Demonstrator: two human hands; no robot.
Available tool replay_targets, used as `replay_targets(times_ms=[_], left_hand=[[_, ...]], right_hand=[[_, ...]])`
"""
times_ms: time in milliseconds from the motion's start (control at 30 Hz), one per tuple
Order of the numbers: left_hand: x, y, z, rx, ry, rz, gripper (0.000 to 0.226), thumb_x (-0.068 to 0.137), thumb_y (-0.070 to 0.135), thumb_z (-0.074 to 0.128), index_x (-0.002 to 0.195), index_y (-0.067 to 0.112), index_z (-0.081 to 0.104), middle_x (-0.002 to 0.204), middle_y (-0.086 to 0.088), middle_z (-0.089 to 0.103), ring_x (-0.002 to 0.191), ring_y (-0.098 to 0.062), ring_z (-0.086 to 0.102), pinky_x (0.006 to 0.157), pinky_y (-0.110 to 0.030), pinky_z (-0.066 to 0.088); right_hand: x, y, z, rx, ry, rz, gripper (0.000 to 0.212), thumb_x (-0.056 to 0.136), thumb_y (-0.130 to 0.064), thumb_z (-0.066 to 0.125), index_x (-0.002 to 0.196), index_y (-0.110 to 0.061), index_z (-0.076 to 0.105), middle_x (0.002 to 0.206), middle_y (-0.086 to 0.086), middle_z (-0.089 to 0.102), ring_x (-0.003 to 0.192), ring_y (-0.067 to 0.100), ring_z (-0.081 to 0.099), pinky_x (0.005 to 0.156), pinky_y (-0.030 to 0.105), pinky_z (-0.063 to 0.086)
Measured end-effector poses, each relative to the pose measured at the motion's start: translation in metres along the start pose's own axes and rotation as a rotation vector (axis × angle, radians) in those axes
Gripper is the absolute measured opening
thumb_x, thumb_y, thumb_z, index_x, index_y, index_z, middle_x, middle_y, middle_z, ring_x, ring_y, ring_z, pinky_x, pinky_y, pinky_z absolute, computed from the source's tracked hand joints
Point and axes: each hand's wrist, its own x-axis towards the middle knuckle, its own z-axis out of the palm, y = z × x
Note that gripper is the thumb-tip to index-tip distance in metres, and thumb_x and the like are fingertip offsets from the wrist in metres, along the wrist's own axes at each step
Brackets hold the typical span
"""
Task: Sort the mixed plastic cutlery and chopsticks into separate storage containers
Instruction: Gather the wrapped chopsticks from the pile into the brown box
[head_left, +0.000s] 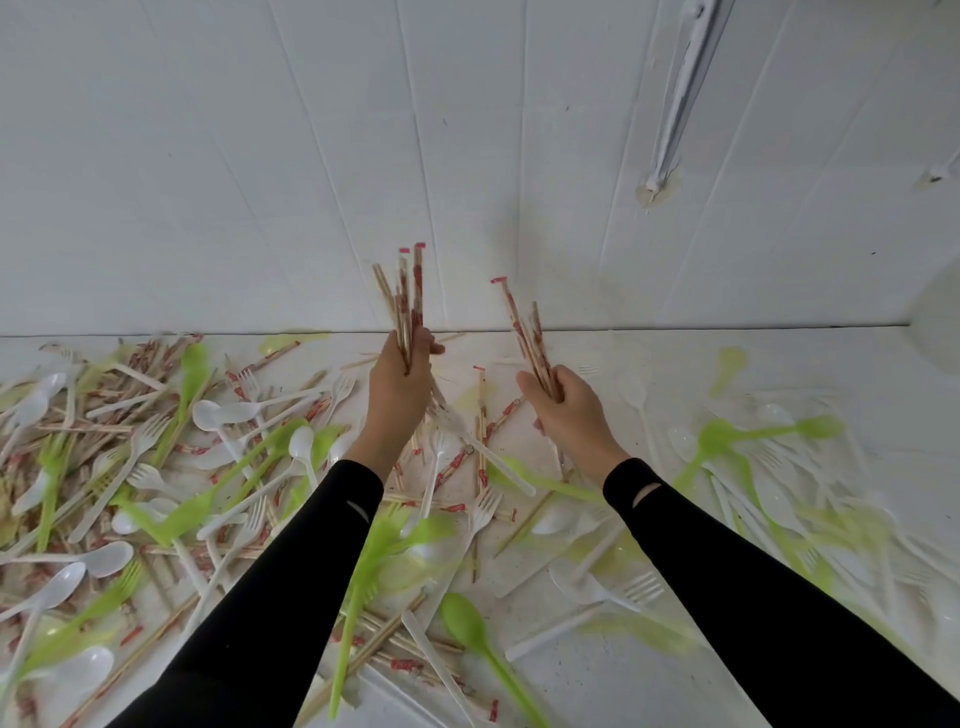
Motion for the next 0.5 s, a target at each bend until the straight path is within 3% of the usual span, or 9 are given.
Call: replay_targets(times_ms=[100, 200, 300, 367, 433, 500], left_hand=[[-0.004, 0.004, -0.003, -0.101, 0.053, 0.099, 0.02, 0.104, 0.03, 0.045, 0.106, 0.016, 0.059, 0.081, 0.01, 0.054, 0.061, 0.011, 0.052, 0.059, -0.006, 0.042], [-0.006, -0.004, -0.005, -0.129, 0.006, 0.15, 0.022, 0.104, 0.024, 0.045, 0.106, 0.012, 0.063, 0.092, 0.012, 0.059, 0.076, 0.018, 0.055, 0.07, -0.004, 0.043], [-0.012, -0.022, -0.006, -0.129, -0.065, 0.084, 0.027, 0.101, 0.032, 0.051, 0.113, 0.013, 0.067, 0.106, 0.015, 0.067, 0.101, 0.011, 0.06, 0.085, -0.007, 0.044], [-0.013, -0.039, -0.006, -0.104, -0.093, 0.042, 0.02, 0.1, 0.031, 0.055, 0.112, 0.022, 0.068, 0.11, 0.007, 0.069, 0.109, -0.001, 0.061, 0.095, -0.02, 0.047], [-0.014, -0.049, -0.007, -0.119, -0.125, 0.018, 0.012, 0.1, 0.024, 0.055, 0.104, 0.03, 0.065, 0.112, 0.001, 0.07, 0.112, -0.01, 0.062, 0.101, -0.033, 0.048], [-0.012, -0.049, -0.009, -0.203, -0.112, -0.008, 0.012, 0.102, 0.019, 0.052, 0.102, 0.02, 0.063, 0.107, 0.0, 0.072, 0.109, -0.012, 0.066, 0.099, -0.034, 0.05]], right_hand=[[0.002, -0.011, 0.004, 0.092, 0.092, -0.068, 0.028, 0.097, -0.035, 0.057, 0.081, -0.012, 0.051, 0.068, 0.005, 0.057, 0.056, 0.017, 0.056, 0.056, 0.032, 0.048], [0.006, -0.019, 0.007, 0.14, 0.005, -0.084, 0.018, 0.103, -0.033, 0.048, 0.093, -0.019, 0.054, 0.071, 0.006, 0.064, 0.053, 0.018, 0.062, 0.053, 0.03, 0.051], [0.012, -0.017, 0.008, 0.012, -0.101, -0.133, 0.018, 0.104, -0.031, 0.045, 0.109, -0.024, 0.06, 0.065, -0.005, 0.058, 0.051, 0.006, 0.055, 0.053, 0.019, 0.046], [0.018, -0.014, 0.008, -0.112, -0.156, -0.165, 0.019, 0.102, -0.028, 0.048, 0.113, -0.025, 0.064, 0.076, -0.012, 0.061, 0.055, -0.003, 0.053, 0.057, 0.014, 0.044], [0.023, -0.009, 0.008, -0.266, -0.2, -0.174, 0.016, 0.099, -0.03, 0.052, 0.107, -0.025, 0.064, 0.088, -0.009, 0.067, 0.069, 0.004, 0.061, 0.067, 0.024, 0.05], [0.029, -0.004, 0.008, -0.456, -0.236, -0.159, 0.016, 0.1, -0.035, 0.05, 0.096, -0.024, 0.061, 0.081, -0.007, 0.065, 0.07, 0.013, 0.06, 0.064, 0.032, 0.047]])
